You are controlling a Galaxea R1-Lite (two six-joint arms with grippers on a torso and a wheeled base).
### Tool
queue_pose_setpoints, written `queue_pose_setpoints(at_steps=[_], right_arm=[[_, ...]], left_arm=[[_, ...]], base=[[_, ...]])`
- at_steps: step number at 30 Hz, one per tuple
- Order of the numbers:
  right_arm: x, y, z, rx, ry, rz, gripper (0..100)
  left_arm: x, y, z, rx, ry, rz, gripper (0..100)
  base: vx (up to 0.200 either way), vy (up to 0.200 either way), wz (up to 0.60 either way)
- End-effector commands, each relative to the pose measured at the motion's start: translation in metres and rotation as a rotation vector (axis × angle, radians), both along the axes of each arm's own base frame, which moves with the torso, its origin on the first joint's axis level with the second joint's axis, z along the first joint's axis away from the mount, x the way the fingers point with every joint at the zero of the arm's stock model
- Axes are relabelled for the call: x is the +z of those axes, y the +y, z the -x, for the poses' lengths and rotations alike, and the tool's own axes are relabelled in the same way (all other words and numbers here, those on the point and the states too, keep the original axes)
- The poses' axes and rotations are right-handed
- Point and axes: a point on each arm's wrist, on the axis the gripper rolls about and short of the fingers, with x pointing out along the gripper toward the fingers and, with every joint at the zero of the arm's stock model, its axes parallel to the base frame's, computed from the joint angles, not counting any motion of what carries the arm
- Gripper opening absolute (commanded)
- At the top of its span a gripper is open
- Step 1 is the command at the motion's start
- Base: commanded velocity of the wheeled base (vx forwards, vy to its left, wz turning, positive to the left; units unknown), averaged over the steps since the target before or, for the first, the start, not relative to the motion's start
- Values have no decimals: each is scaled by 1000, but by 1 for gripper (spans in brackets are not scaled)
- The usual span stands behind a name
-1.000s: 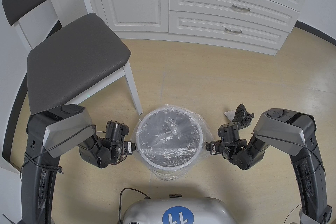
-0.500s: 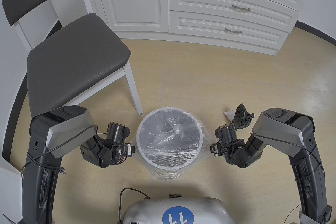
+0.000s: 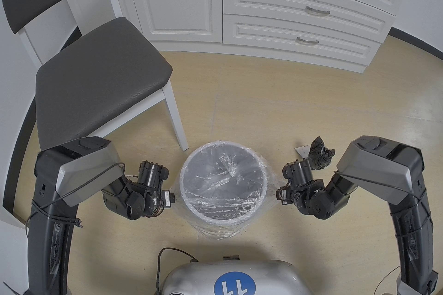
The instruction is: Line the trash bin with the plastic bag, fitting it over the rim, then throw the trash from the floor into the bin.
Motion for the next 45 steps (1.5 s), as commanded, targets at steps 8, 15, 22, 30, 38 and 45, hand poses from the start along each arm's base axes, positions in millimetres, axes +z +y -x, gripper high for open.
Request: queue_pose_setpoints(at_steps=[8,15,22,30,38,45], right_arm=[[110,-33,83,226,-30,1,100],[148,-30,87,256,-139,-33,100],[182,28,77,281,-179,18,100],[166,92,67,301,-98,100,100],[108,126,66,338,-3,211,100],[86,141,59,345,54,251,100]], left_arm=[[92,17,48,-167,-54,79,100],[102,37,59,-205,-61,-6,100],[128,39,66,-203,-133,-2,100],[194,50,103,-239,-319,64,100],[240,53,154,-364,-471,154,100],[250,56,174,-463,-507,213,100]], base=[[0,0,0],[0,0,0],[0,0,0],[0,0,0],[0,0,0],[0,0,0]])
